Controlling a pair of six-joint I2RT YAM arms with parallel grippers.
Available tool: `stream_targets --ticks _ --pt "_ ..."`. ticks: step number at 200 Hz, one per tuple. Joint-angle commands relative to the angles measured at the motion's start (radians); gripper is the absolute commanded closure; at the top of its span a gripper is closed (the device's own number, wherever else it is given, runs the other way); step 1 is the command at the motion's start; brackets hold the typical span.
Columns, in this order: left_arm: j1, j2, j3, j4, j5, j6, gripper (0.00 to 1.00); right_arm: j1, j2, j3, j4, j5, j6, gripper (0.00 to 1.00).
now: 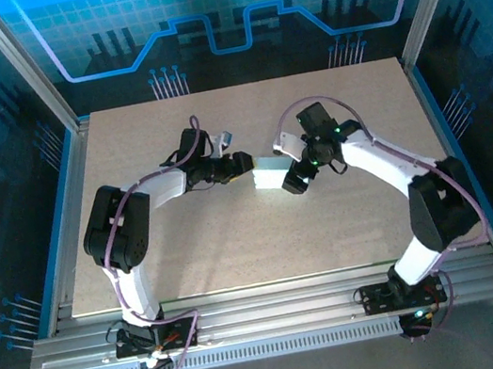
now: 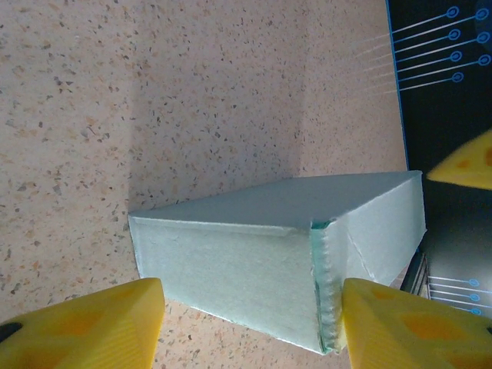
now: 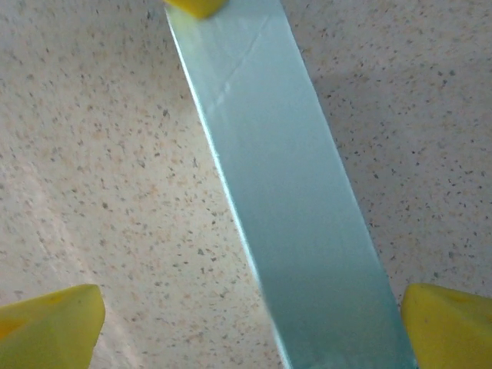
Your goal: Fold the paper box
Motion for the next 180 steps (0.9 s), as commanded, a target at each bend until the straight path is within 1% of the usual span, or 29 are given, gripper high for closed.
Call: stream_targets --ticks 1,15,33,47,57,73,92,105,117,139,160,180 --pt "0.002 0.058 -0.015 -0.154 -0.042 0.051 0.38 -0.023 0.067 0.101 -0.116 -0.046 -0.139 0.0" --pt "0.002 0.057 -0.016 -0.155 -0.04 0.05 0.38 -0.029 0.115 0.15 -0.166 -0.044 -0.154 0.02" --pt "0.003 0.055 -0.017 -0.154 -0.038 0.048 0.39 -0.047 0.156 0.184 -0.197 -0.045 -0.17 0.12" --pt "0.003 0.054 -0.017 -0.154 -0.033 0.049 0.4 -0.059 0.178 0.209 -0.226 -0.053 -0.177 0.2" --pt "0.002 0.054 -0.017 -0.156 -0.032 0.049 0.4 -0.064 0.186 0.226 -0.248 -0.073 -0.184 0.29" --pt "0.002 0.053 -0.017 -0.155 -0.029 0.047 0.4 -0.068 0.185 0.238 -0.268 -0.088 -0.195 0.4" --pt "0.003 0.052 -0.017 -0.15 -0.025 0.044 0.4 -0.071 0.184 0.235 -0.266 -0.065 -0.204 0.41" --pt "0.002 0.048 -0.018 -0.149 -0.024 0.042 0.4 -0.071 0.191 0.236 -0.265 -0.043 -0.205 0.45" --pt "0.002 0.043 -0.02 -0.149 -0.022 0.043 0.4 -0.071 0.2 0.238 -0.265 -0.027 -0.203 0.54" --pt "0.002 0.029 -0.021 -0.153 -0.02 0.043 0.4 -0.071 0.204 0.24 -0.263 -0.01 -0.202 0.59" --pt "0.002 0.018 -0.019 -0.155 -0.019 0.041 0.39 -0.07 0.191 0.242 -0.258 -0.003 -0.194 0.6" --pt "0.003 -0.004 -0.022 -0.138 -0.014 0.031 0.33 -0.069 0.169 0.237 -0.251 0.015 -0.183 0.63"
